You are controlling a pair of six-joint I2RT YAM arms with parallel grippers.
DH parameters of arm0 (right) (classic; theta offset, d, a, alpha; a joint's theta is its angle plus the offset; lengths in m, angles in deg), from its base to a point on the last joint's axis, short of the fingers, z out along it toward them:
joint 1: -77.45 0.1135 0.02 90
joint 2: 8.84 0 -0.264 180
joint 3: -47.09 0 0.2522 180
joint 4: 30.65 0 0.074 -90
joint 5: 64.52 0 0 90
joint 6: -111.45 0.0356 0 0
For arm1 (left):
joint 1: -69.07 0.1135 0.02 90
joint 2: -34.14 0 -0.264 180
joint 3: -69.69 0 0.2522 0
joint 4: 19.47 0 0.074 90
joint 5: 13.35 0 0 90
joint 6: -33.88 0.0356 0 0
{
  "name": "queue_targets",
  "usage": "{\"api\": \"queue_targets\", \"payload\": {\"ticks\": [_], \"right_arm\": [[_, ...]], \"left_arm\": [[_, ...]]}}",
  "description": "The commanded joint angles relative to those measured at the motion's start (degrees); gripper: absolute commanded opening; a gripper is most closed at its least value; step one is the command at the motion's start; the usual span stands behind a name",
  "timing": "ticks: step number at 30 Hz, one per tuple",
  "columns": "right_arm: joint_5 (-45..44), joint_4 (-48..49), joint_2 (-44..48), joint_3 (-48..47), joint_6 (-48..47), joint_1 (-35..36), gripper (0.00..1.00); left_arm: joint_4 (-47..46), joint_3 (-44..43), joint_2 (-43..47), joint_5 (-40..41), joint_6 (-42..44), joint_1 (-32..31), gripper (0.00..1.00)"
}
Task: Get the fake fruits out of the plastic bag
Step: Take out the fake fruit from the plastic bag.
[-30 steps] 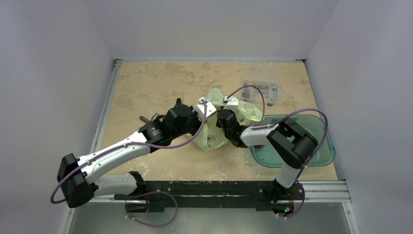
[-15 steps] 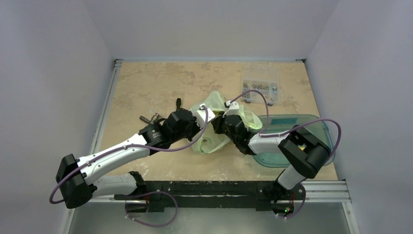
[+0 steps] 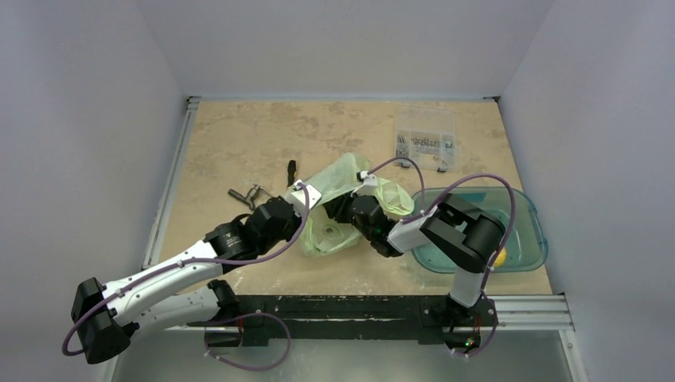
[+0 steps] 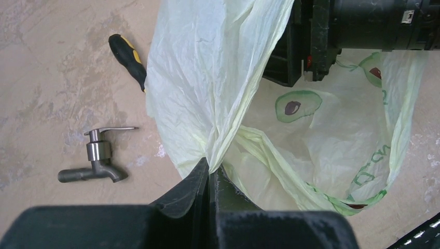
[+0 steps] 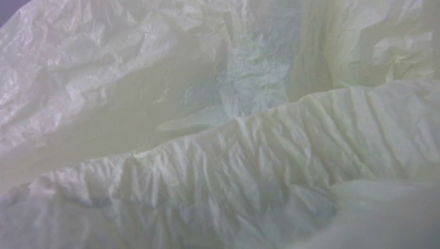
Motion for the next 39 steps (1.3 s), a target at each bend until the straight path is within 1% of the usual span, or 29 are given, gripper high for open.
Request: {"api": "queue_targets", "payload": {"ticks": [1, 3, 6, 9, 13, 16, 20, 22, 25, 28, 30, 33, 34, 36, 38, 39], "right_arm": [[-6.19, 6.22, -2.47, -5.04, 7.53, 0.47, 0.35], [-7.61, 5.63, -3.42, -7.01, 8.34, 0.48, 0.39], [-7.21, 6.45, -5.20, -9.20, 9.83, 0.65, 0.43], [-8.40, 6.15, -6.78, -11.40, 12.24, 0.67, 0.44], [-10.63, 1.93, -8.82, -15.27, 15.21, 0.68, 0.44], [-11.92, 0.43, -8.92, -15.30, 16.46, 0.67, 0.43], [-12.56, 2.09, -8.10, -13.25, 15.53, 0.72, 0.41], [-12.85, 1.10, -8.36, -13.73, 15.12, 0.68, 0.39], [-12.76, -0.85, -9.75, -15.53, 14.56, 0.67, 0.40], [-12.32, -1.97, -12.31, -17.60, 14.90, 0.67, 0.44], [-11.88, -1.66, -13.91, -18.85, 15.14, 0.67, 0.49], [-11.20, -1.97, -16.68, -22.74, 15.27, 0.75, 0.62], [-11.31, -3.58, -17.95, -24.72, 16.12, 0.76, 0.65], [-11.33, -7.39, -21.17, -28.10, 18.44, 0.76, 0.67], [-11.85, -7.60, -22.99, -29.52, 20.27, 0.78, 0.65], [-12.94, -9.26, -23.48, -30.47, 21.01, 0.78, 0.56]], "left_arm": [[-2.95, -0.05, -0.15, 2.86, -0.78, 0.17, 0.00], [-3.53, 0.02, -0.22, 2.28, -0.36, 0.17, 0.00], [-3.53, -1.30, -0.77, 0.41, 0.13, 0.17, 0.00], [-3.07, -2.96, -1.47, -0.60, 1.50, 0.17, 0.00], [-3.37, -5.01, -2.21, -2.20, 4.94, 0.17, 0.00], [-4.08, -6.48, -2.73, -3.19, 6.91, 0.17, 0.00], [-6.37, -7.51, -3.28, -3.46, 8.99, 0.17, 0.00], [-8.32, -7.07, -3.58, -3.55, 10.24, 0.17, 0.00], [-9.99, -6.77, -4.60, -4.56, 11.51, 0.17, 0.00], [-10.80, -6.44, -5.22, -6.23, 11.92, 0.17, 0.00], [-11.99, -5.31, -5.07, -7.48, 11.88, 0.17, 0.00], [-13.92, -4.22, -4.95, -8.43, 11.79, 0.17, 0.00], [-14.59, -4.05, -5.10, -8.84, 11.47, 0.17, 0.00], [-15.86, -3.81, -5.83, -9.87, 10.99, 0.17, 0.00], [-16.71, -3.65, -6.63, -10.30, 10.41, 0.17, 0.00], [-16.94, -3.51, -6.92, -10.31, 10.10, 0.17, 0.00]]}}
